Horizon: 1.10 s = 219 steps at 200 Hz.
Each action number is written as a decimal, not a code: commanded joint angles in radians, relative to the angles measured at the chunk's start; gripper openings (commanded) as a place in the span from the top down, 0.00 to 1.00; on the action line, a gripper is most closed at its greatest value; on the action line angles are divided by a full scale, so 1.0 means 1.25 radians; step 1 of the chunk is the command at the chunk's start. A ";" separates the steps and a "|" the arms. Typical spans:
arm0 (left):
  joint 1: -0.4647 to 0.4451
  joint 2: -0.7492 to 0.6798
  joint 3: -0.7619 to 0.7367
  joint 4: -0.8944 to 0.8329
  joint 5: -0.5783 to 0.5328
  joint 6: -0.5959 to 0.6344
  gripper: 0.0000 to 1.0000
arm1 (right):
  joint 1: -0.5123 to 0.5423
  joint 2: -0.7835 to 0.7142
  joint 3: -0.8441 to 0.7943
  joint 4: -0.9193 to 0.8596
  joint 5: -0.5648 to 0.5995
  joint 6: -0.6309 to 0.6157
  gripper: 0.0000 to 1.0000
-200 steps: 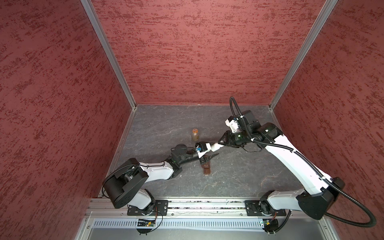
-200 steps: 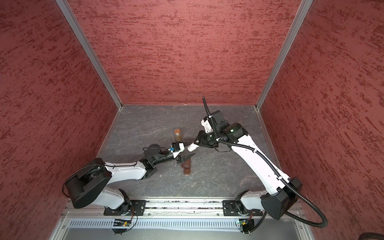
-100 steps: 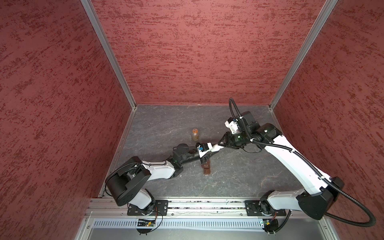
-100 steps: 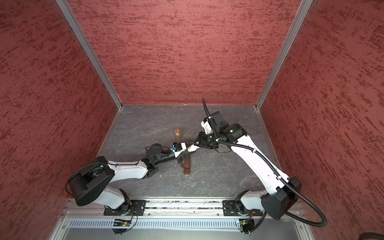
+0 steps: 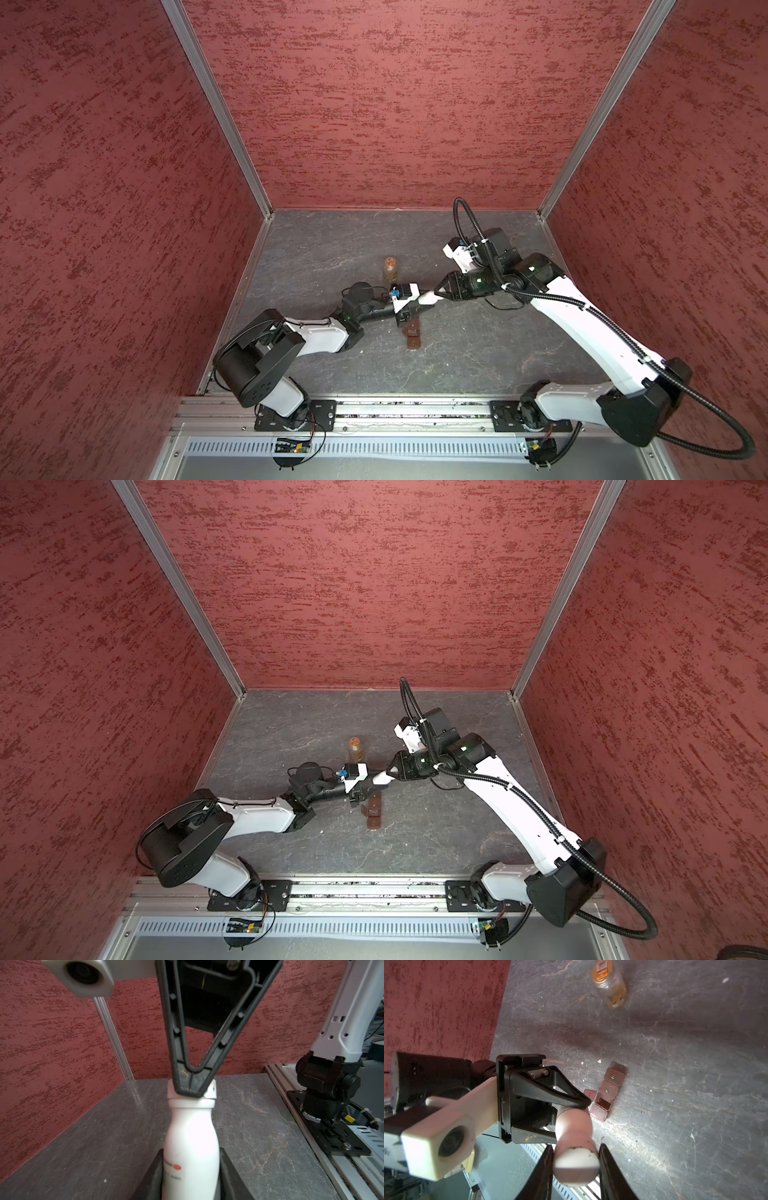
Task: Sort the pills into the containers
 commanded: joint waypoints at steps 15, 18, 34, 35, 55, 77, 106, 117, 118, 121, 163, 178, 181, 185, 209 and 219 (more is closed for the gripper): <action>0.034 0.022 -0.009 0.046 0.037 -0.053 1.00 | 0.005 -0.063 -0.033 -0.024 -0.035 -0.155 0.65; 0.034 0.026 -0.010 0.050 0.037 -0.056 1.00 | 0.005 -0.063 -0.034 -0.024 -0.034 -0.156 0.64; 0.033 0.043 -0.021 0.098 0.035 -0.069 1.00 | 0.005 -0.057 -0.027 -0.025 -0.035 -0.149 0.52; 0.033 0.045 -0.022 0.102 0.034 -0.070 1.00 | 0.005 -0.058 -0.027 -0.025 -0.035 -0.148 0.51; 0.028 0.064 -0.038 0.164 -0.010 -0.069 1.00 | 0.004 -0.056 0.002 -0.021 -0.006 -0.090 0.39; 0.008 0.081 -0.058 0.215 -0.099 -0.023 1.00 | -0.008 -0.045 0.075 -0.033 0.010 0.002 0.36; -0.025 0.113 -0.076 0.295 -0.234 0.054 1.00 | -0.025 -0.036 0.131 -0.028 0.057 0.167 0.40; -0.042 0.119 -0.073 0.298 -0.292 0.097 1.00 | -0.034 -0.024 0.142 -0.039 0.079 0.235 0.42; -0.044 0.120 -0.073 0.298 -0.299 0.102 1.00 | -0.035 -0.023 0.142 -0.040 0.080 0.240 0.42; -0.049 0.123 -0.073 0.301 -0.316 0.117 1.00 | -0.037 -0.019 0.144 -0.042 0.080 0.255 0.43; -0.104 0.165 -0.036 0.301 -0.468 0.281 1.00 | -0.057 0.011 0.119 -0.028 0.103 0.399 0.49; -0.108 0.175 -0.024 0.302 -0.487 0.305 1.00 | -0.062 0.018 0.102 -0.019 0.102 0.414 0.49; -0.108 0.177 -0.021 0.302 -0.487 0.308 1.00 | -0.064 0.019 0.095 -0.017 0.099 0.417 0.49; -0.108 0.180 -0.018 0.302 -0.489 0.312 1.00 | -0.064 0.021 0.088 -0.012 0.095 0.419 0.49; -0.108 0.194 -0.004 0.302 -0.496 0.326 1.00 | -0.066 0.032 0.044 0.026 0.059 0.432 0.49; -0.109 0.199 -0.001 0.302 -0.497 0.328 1.00 | -0.067 0.036 0.037 0.031 0.054 0.432 0.49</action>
